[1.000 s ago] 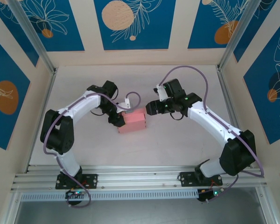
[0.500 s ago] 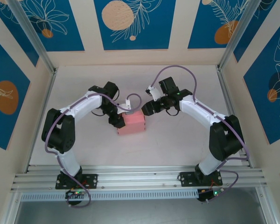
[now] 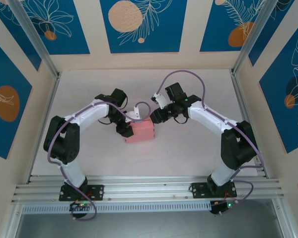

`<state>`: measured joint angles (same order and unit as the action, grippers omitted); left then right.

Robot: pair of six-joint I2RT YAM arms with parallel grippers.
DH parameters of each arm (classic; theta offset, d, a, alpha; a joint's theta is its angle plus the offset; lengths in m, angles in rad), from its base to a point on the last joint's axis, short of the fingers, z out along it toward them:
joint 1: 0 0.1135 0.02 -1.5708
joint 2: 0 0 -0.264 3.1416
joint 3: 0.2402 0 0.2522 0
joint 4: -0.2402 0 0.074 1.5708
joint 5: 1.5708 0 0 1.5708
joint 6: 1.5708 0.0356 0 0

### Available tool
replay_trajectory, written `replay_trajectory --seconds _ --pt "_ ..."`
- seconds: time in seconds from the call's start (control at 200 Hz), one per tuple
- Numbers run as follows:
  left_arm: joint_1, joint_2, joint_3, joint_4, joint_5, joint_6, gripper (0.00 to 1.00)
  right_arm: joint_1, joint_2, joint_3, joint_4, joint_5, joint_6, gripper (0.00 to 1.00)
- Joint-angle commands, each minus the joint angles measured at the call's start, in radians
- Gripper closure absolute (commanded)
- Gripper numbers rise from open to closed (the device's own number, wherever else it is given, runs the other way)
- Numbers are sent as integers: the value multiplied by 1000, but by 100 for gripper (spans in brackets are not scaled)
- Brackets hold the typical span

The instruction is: Fold the paper box

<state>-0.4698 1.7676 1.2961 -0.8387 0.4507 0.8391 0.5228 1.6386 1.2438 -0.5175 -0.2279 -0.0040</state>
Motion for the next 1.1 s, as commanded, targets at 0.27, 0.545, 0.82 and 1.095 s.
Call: replay_trajectory --seconds 0.27,0.545,0.82,1.095 --pt "-15 -55 -50 36 -46 -12 46 20 -29 -20 14 132 66 60" --pt "-21 -69 -56 51 -56 -24 46 22 -49 -38 26 119 94 71" --pt "-56 -106 -120 170 -156 -86 47 48 -63 -26 60 85 220 90" --pt "-80 -102 -135 198 -191 -100 48 72 -58 -4 85 93 369 95"
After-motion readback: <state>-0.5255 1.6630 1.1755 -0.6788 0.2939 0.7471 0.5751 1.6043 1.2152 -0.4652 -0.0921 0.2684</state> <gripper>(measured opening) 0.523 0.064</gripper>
